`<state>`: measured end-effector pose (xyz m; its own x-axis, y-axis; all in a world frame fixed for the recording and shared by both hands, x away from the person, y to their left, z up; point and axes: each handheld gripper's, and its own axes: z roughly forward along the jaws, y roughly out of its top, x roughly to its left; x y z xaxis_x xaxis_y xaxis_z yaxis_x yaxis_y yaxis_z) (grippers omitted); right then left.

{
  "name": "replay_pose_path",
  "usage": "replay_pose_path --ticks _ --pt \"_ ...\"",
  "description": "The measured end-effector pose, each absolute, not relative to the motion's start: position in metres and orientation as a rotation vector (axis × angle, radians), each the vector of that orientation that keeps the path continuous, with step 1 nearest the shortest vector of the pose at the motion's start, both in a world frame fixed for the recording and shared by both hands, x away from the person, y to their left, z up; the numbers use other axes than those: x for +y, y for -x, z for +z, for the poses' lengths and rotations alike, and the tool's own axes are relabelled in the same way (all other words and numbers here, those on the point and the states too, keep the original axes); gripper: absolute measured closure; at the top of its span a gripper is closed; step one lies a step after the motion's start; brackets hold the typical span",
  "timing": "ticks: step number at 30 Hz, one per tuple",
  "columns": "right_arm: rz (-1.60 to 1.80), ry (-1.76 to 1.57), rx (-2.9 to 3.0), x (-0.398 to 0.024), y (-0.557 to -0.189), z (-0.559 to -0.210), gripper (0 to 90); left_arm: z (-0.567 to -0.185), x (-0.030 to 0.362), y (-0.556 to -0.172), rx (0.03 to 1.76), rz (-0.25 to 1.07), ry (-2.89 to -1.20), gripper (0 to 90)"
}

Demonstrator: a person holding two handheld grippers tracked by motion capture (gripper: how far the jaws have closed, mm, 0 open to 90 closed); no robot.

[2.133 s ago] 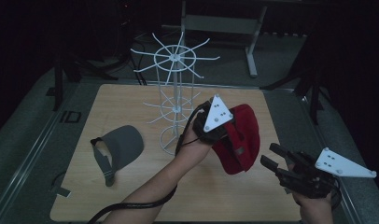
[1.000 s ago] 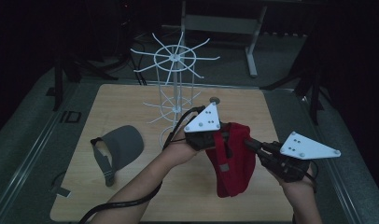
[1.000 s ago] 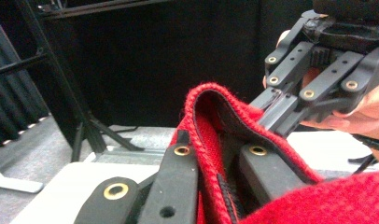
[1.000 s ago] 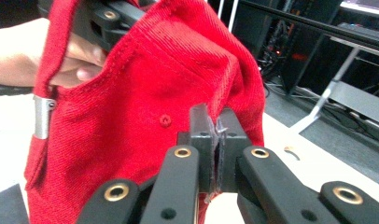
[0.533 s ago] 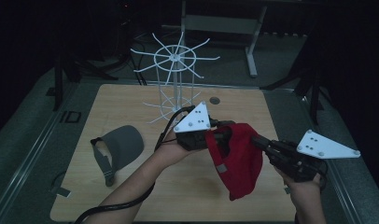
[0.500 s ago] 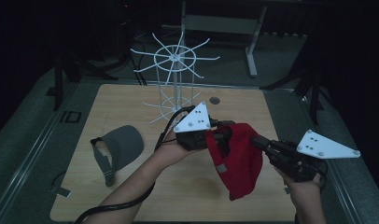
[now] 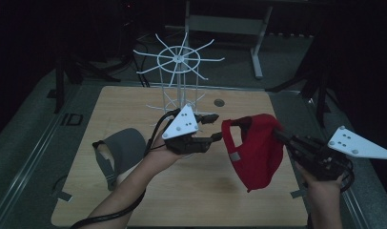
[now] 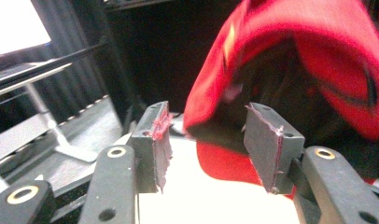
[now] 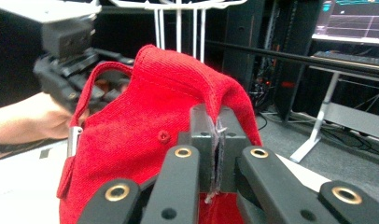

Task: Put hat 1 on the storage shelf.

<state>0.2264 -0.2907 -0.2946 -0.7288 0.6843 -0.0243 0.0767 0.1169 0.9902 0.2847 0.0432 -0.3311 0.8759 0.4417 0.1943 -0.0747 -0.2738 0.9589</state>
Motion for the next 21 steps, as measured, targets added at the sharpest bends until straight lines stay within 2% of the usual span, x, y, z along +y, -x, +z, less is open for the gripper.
replay_pose_path --ticks 8,21 --pt "1.654 -0.752 1.867 -0.294 -0.233 -0.279 88.1 -0.35 0.064 -0.271 0.374 0.553 -1.807 49.0" --pt "1.611 -0.785 1.768 -0.282 -0.263 -0.246 88.1 -0.402 0.089 -0.258 0.466 0.458 -1.856 45.5"
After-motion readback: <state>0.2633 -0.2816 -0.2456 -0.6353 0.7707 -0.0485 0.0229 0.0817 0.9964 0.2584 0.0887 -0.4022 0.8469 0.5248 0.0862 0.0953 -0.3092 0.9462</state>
